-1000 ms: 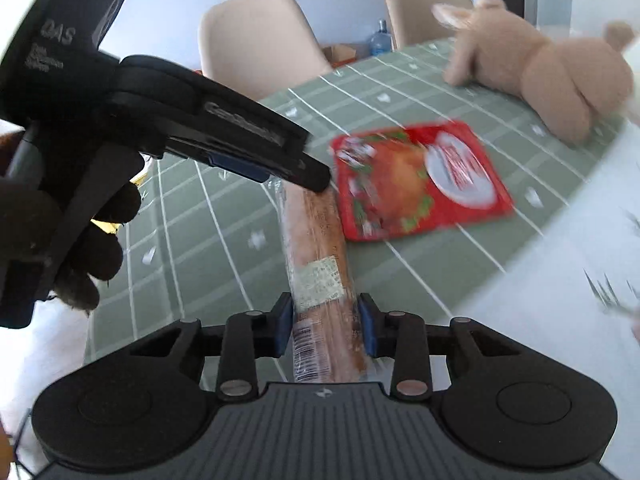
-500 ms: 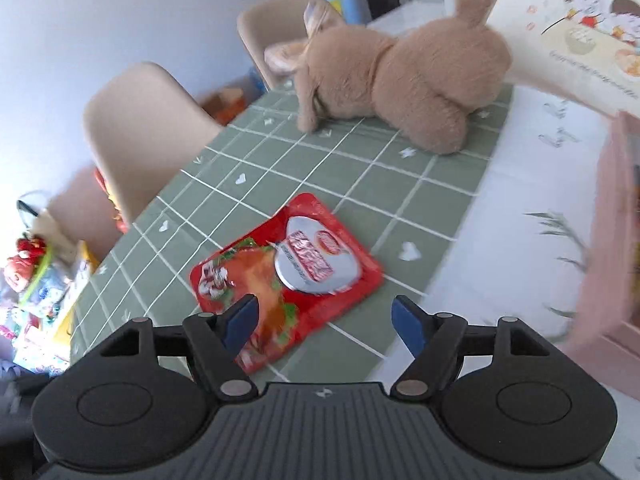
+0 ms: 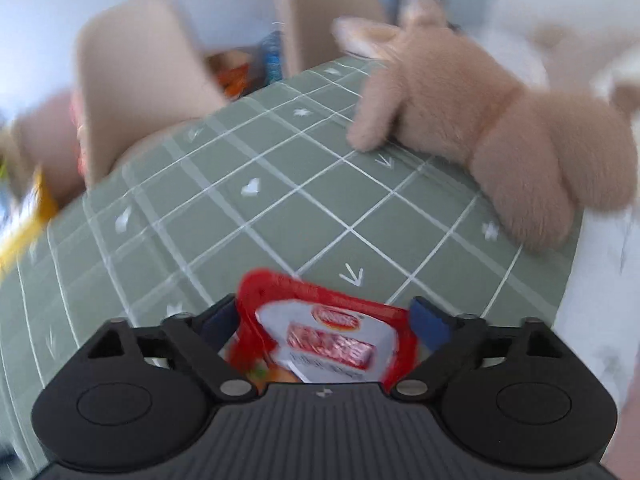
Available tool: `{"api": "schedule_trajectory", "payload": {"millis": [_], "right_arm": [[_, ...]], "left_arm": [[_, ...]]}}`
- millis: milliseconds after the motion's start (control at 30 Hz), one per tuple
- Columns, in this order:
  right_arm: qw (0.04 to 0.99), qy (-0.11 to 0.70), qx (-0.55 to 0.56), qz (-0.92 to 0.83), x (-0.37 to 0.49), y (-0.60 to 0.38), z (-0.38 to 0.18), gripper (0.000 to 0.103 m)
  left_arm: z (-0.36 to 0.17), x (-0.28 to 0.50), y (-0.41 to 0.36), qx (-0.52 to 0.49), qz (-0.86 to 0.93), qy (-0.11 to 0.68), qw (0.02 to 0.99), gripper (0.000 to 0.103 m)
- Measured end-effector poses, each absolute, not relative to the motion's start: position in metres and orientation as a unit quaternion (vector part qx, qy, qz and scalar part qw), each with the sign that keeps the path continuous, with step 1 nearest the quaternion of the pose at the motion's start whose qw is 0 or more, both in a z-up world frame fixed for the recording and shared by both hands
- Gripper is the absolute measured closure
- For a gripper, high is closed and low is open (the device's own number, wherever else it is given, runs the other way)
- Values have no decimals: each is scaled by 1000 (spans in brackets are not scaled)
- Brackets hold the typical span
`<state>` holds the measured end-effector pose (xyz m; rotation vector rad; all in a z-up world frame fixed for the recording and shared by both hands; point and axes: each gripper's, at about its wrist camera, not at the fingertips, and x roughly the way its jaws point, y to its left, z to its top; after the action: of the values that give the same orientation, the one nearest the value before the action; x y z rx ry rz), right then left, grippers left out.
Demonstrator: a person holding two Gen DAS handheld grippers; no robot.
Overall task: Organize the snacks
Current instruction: 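Close the right tool on the red pouch while the left tool grasps the wrapped bread stick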
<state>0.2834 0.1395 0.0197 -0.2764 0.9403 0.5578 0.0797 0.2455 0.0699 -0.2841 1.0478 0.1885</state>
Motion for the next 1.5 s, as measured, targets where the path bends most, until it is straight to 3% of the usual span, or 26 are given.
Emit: {"api": "schedule_trajectory", "payload": {"millis": [200, 367, 500, 667, 967, 1200, 1500], "right_arm": [[843, 433, -152, 280, 221, 72, 26, 41], [849, 435, -135, 267, 161, 18, 29, 42], [860, 427, -133, 245, 117, -11, 32, 42], [879, 419, -117, 196, 84, -56, 33, 42], [898, 417, -54, 128, 57, -124, 24, 16], [904, 406, -46, 126, 42, -131, 17, 6], [905, 387, -15, 177, 41, -157, 47, 7]], "left_arm": [[63, 66, 238, -209, 72, 506, 834, 51], [58, 78, 215, -225, 67, 491, 839, 49], [54, 95, 173, -168, 47, 495, 851, 43], [57, 93, 131, -87, 28, 497, 863, 43], [52, 77, 115, -64, 32, 510, 857, 41], [44, 67, 86, -41, -38, 510, 858, 52], [41, 36, 64, -24, -71, 492, 868, 55]]}}
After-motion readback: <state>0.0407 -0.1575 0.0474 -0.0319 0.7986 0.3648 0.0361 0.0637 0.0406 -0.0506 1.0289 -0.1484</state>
